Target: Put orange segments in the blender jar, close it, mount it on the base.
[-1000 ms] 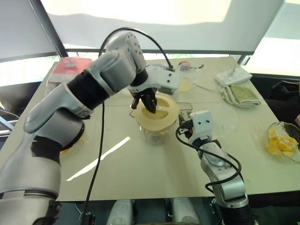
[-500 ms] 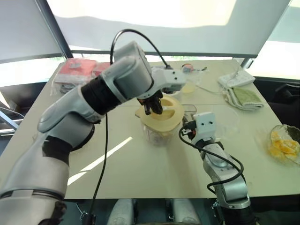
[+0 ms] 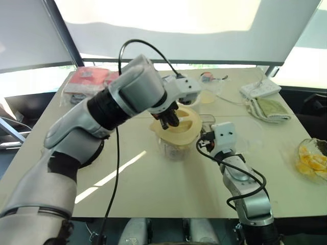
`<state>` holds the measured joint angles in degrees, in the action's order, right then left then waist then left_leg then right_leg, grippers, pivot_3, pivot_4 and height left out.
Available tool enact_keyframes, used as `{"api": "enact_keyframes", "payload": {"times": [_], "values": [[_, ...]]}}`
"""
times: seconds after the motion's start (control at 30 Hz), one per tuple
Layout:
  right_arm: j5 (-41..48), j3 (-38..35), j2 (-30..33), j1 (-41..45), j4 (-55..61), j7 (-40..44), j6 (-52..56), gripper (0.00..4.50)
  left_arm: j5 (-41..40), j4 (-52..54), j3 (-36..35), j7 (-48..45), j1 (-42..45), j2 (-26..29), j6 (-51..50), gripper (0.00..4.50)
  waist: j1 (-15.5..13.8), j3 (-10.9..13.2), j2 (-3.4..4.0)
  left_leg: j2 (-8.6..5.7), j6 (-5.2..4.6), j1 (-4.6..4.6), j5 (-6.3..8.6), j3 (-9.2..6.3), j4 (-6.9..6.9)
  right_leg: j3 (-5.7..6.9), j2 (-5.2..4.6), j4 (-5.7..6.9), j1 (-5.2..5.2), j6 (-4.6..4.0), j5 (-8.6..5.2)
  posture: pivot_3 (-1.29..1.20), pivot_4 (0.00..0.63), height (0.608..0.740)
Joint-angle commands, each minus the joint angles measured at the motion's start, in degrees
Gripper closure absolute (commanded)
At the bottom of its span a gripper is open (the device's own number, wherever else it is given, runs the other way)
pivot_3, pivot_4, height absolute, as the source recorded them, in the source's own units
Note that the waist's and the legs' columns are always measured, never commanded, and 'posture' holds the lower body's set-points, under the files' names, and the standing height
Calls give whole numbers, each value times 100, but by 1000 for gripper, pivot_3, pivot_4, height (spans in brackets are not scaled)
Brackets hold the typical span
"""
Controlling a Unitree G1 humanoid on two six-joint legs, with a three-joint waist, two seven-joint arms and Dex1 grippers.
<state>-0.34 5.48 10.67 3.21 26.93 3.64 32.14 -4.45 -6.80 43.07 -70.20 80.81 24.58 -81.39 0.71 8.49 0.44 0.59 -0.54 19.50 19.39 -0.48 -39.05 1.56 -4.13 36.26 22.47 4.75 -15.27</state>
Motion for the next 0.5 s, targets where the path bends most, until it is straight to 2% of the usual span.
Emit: {"api": "enact_keyframes", "payload": {"times": [0.03,0.07,0.17,0.2,0.33,0.37,0.43,0.5], "values": [[-194,-26,151,35,136,41,-73,3494,86,-229,152,437,-331,9,608,1908,-2,5,-5,0,0,1,0,-3,0,-1,1,0,1,0,0,0,150,740],[-194,-37,163,17,154,54,-71,3494,121,-185,-4,484,-312,31,935,1405,-5,8,-4,0,0,1,0,-5,0,-1,1,0,2,0,0,0,150,740],[-182,-102,216,-103,260,94,-45,3494,-126,-220,-792,359,98,17,1385,1405,-12,25,8,1,1,13,0,-8,1,-2,1,0,10,0,0,0,150,740],[-175,-122,231,-143,284,107,-35,3494,-252,-296,-1102,330,284,-20,1428,1405,-10,32,0,1,6,50,-3,-8,-1,-2,2,6,23,0,3,0,150,740],[-131,-212,302,-287,362,189,-13,3494,-810,-755,-2126,97,1093,163,1469,1405,-6,62,-26,-22,113,247,-65,-16,-8,-1,11,26,210,26,57,0,150,740],[-107,-249,323,-322,384,223,-10,3494,-883,-910,-2322,124,1258,237,1458,1405,3,66,-28,-28,127,271,-73,-16,-8,-1,10,26,231,32,62,0,150,740],[-51,-327,355,-369,431,286,10,3494,-939,-1218,-2652,262,1495,379,1480,1405,10,65,-25,-37,138,278,-80,-17,-2,-8,6,16,240,33,62,0,150,740],[-4,-398,399,-368,472,357,55,3494,-927,-1468,-2938,468,1577,528,1576,1405,8,66,-24,-39,110,276,-64,-19,4,-9,6,6,239,36,59,0,150,740]]}}
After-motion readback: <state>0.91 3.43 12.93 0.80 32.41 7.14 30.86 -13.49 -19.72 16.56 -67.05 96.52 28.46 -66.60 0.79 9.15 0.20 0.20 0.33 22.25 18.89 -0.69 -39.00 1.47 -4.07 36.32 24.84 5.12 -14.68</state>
